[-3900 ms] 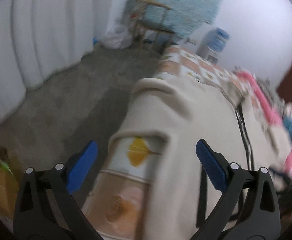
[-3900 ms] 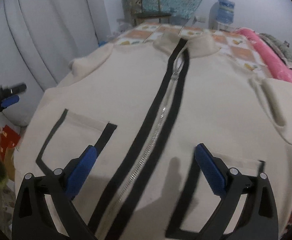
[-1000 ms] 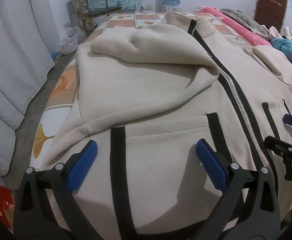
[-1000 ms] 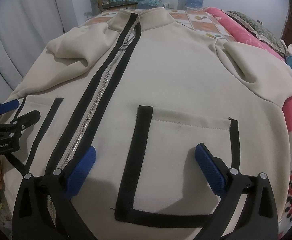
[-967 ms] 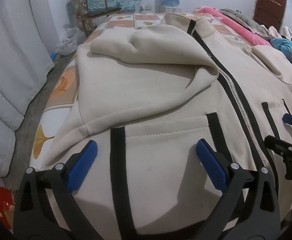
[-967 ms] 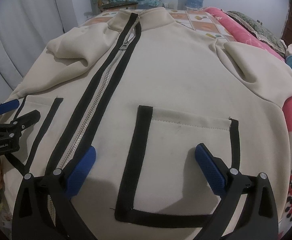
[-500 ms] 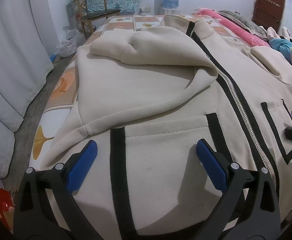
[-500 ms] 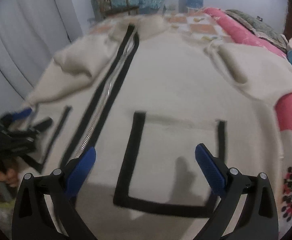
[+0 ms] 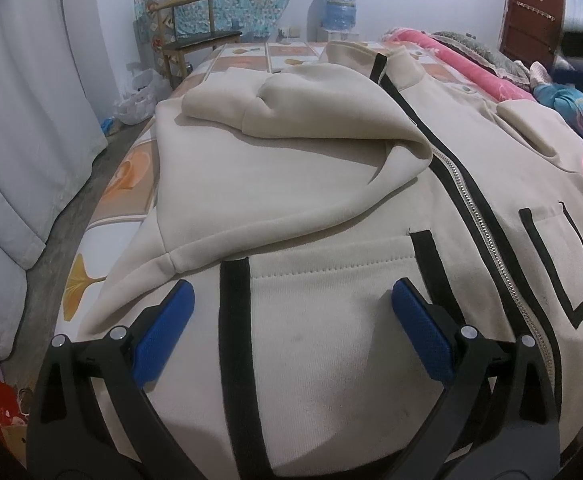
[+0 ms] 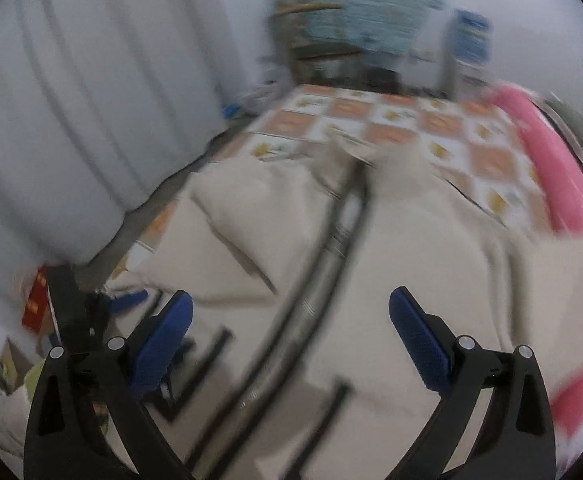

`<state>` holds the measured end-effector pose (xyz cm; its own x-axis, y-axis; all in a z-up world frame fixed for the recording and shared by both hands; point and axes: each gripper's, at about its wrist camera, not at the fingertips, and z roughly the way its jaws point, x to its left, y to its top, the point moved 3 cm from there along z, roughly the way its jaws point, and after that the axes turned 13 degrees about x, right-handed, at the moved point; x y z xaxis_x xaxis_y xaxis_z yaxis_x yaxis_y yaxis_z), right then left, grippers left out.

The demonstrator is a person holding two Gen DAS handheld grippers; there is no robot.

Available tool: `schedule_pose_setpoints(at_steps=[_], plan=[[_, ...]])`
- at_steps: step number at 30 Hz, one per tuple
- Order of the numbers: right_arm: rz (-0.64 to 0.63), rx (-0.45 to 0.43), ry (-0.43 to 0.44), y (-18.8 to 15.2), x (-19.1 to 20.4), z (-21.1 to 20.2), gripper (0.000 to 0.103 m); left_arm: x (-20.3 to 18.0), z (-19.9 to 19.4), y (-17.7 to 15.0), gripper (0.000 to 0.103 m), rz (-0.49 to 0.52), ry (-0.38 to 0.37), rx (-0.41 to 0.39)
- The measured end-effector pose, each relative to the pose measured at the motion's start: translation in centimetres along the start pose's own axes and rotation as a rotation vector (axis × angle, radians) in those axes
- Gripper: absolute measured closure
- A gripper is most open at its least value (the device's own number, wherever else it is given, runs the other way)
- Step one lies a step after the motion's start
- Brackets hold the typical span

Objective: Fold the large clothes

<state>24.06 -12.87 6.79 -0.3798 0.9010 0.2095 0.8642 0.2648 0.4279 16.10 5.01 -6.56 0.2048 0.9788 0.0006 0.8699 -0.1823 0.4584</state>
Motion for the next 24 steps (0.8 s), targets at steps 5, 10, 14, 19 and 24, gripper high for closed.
schedule_pose_setpoints(at_steps=[5,10,14,19,24], plan=[[-0.098,0.064,0.100,7.5,3.5,5.7,0.018,0.0,0.0,-0.1,0.007,0.000,0.000,-0.002],[-0.187,0.139,0.098,12.8,7.2,12.5,0.023,0.1,-0.1,-0.1,0.007,0.000,-0.001,-0.009],[-0.230,0.210,0.009,14.7,9.0,18.1,0.034,0.1,0.0,-0.1,0.007,0.000,-0.001,-0.016],[-0.281,0.184,-0.032,14.4,9.4,18.5,0.065,0.2,-0.1,-0.3,0.007,0.002,-0.003,-0.020],[-0.246,0.105,0.014,14.5,8.4,14.4,0.097,0.2,-0.2,-0.5,0.007,0.000,0.000,-0.020]])
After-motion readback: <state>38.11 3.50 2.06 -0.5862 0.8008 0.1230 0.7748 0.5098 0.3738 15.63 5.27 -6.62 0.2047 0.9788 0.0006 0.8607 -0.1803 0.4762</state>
